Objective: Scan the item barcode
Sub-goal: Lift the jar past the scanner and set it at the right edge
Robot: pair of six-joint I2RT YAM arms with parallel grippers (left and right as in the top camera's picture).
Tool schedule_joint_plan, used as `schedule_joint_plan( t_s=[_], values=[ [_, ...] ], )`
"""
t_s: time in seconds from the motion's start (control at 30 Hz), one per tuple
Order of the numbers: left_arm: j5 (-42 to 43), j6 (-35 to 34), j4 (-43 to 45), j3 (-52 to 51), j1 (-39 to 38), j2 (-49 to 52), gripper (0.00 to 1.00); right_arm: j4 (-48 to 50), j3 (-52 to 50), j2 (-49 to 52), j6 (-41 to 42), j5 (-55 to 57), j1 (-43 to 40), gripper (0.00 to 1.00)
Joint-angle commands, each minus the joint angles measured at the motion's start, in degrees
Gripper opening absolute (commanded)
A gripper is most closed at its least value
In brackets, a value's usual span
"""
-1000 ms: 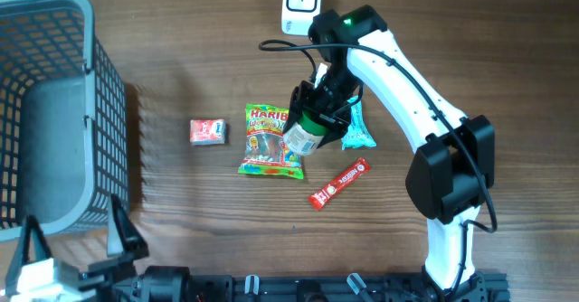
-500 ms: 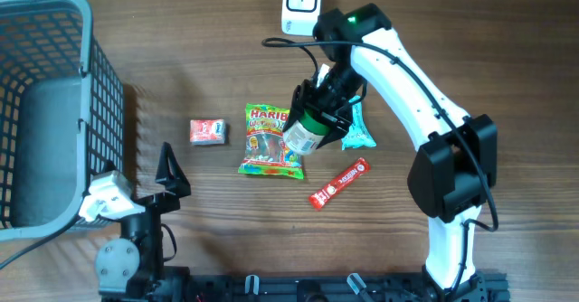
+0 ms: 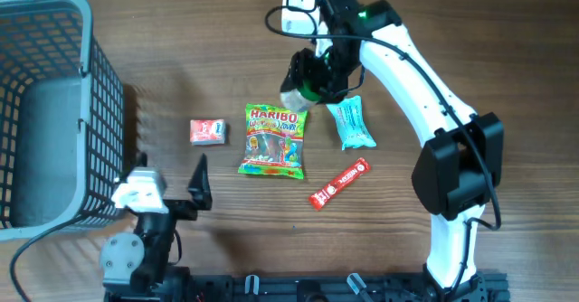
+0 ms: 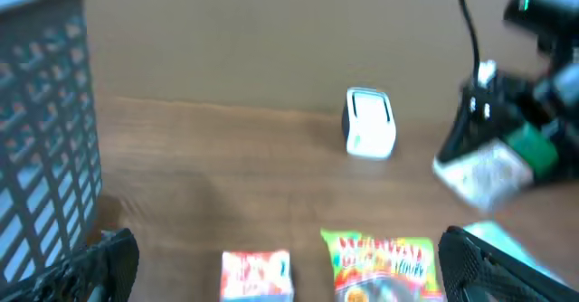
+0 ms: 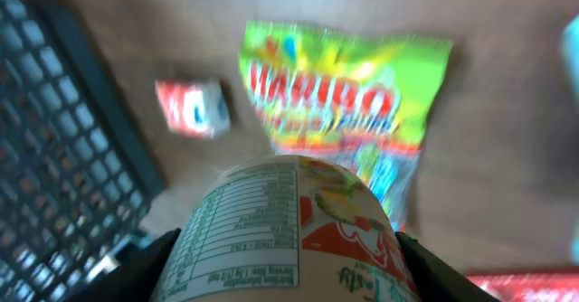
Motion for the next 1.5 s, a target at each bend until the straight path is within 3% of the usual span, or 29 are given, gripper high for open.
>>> schedule_joint_plan(
  t_s=[0.0,0.27,0.43,0.5,0.8,1.13,1.27,1.47],
  values=[
    [-1.3,5.1,-3.1,-0.4,-0.1,0.0,1.0,3.6,2.8,-1.2,-2.6,9.0,-1.6,0.49],
    [-1.9,5.1,-17.3,-0.4,-0.1,0.0,1.0,27.9,9.3,-1.4,-2.8,27.8,-1.6,0.49],
    [-1.9,5.1,-28.0,-0.4,-0.1,0.0,1.0,41.9,9.2,2.2,-8.2,42.4,-0.5,0.54],
    [-1.9,5.1,-30.6,-0.4,-0.1,0.0,1.0,46.9,9.2,5.0,-9.1,43.5,-0.5,0.47],
    [-1.9,5.1,-31.2,-0.4,-0.1,0.0,1.0,66.6,9.2,16.6,-16.0,42.8,0.7,0.44],
    [-1.9,5.1,-31.2,-0.4,-0.1,0.0,1.0,75.3,9.2,20.5,-14.6,36.5,0.9,0.46],
    [-1.9,5.1,-31.2,-0.4,-0.1,0.0,1.0,78.7,9.2,20.0,-18.9,36.3,1.0,0.5],
    [-1.9,5.1,-31.2,-0.4,-0.1,0.0,1.0,64.8,9.2,11.0,-21.1,44.1,-1.6,0.5]
  ],
)
